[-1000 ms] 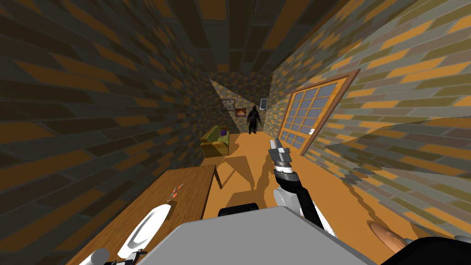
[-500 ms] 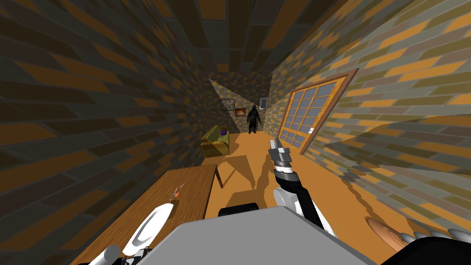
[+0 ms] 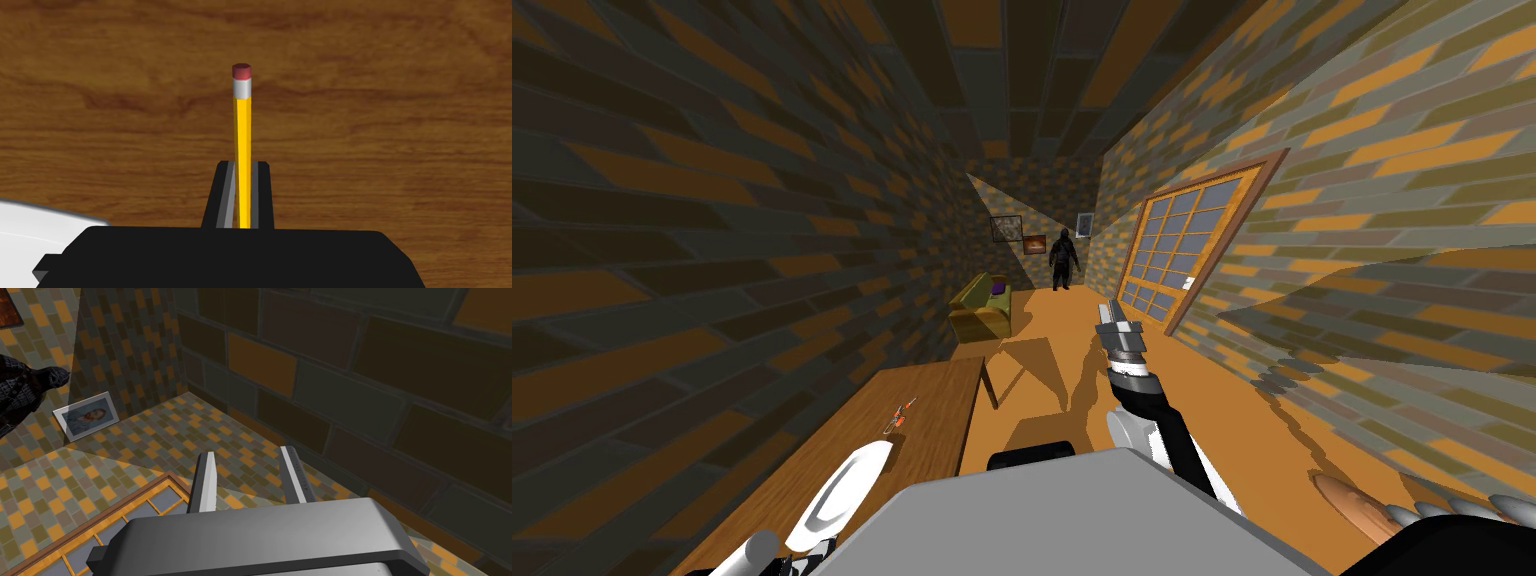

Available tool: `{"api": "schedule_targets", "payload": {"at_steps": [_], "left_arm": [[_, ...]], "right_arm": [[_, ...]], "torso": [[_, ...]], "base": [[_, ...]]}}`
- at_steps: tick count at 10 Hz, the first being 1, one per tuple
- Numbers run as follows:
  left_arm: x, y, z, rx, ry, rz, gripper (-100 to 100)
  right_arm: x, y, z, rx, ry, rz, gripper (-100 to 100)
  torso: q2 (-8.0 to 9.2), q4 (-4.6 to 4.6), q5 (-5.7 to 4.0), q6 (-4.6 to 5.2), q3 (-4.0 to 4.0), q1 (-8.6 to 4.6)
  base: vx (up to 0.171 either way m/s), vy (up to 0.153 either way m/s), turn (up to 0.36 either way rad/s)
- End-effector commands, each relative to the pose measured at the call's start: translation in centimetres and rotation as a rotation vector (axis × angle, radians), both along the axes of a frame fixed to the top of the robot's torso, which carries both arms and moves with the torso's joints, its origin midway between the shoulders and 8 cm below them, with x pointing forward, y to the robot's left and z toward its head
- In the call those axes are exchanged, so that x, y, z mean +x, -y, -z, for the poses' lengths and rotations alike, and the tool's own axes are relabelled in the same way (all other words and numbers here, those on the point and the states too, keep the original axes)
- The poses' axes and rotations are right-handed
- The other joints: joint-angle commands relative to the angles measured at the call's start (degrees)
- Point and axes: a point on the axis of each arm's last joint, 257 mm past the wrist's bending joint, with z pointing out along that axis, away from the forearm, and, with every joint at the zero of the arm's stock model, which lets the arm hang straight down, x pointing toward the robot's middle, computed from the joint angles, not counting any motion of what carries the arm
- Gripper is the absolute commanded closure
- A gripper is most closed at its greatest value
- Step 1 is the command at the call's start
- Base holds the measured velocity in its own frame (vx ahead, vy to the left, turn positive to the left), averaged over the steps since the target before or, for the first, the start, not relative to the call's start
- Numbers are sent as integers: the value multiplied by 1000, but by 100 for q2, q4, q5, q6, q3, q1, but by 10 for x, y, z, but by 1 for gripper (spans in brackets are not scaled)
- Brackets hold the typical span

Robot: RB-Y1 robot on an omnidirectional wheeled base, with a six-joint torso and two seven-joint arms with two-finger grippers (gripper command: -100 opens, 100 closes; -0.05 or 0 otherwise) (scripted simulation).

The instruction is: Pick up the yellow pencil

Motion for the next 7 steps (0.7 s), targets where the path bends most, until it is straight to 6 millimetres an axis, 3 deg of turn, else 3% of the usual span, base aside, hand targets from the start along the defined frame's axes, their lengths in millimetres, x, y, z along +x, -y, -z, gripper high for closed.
{"api": "schedule_targets", "payload": {"at_steps": [1, 2, 3, 4, 7], "left_arm": [[0, 0, 0, 0, 0, 0, 100], [0, 0, 0, 0, 0, 0, 100], [0, 0, 0, 0, 0, 0, 0], [-3, -12, -10, 3, -2, 6, 100], [-7, -24, -22, 2, -3, 8, 100]], "right_arm": [[0, 0, 0, 0, 0, 0, 0], [0, 0, 0, 0, 0, 0, 0], [0, 0, 0, 0, 0, 0, 0], [0, 0, 0, 0, 0, 0, 0], [0, 0, 0, 0, 0, 0, 0]], "torso": [[0, 0, 0, 0, 0, 0], [0, 0, 0, 0, 0, 0], [0, 0, 0, 0, 0, 0], [0, 0, 0, 0, 0, 0], [-16, -3, -12, -2, -9, -40]], "base": [[0, 0, 0], [0, 0, 0], [0, 0, 0], [29, -54, 17], [38, -81, 19]]}}
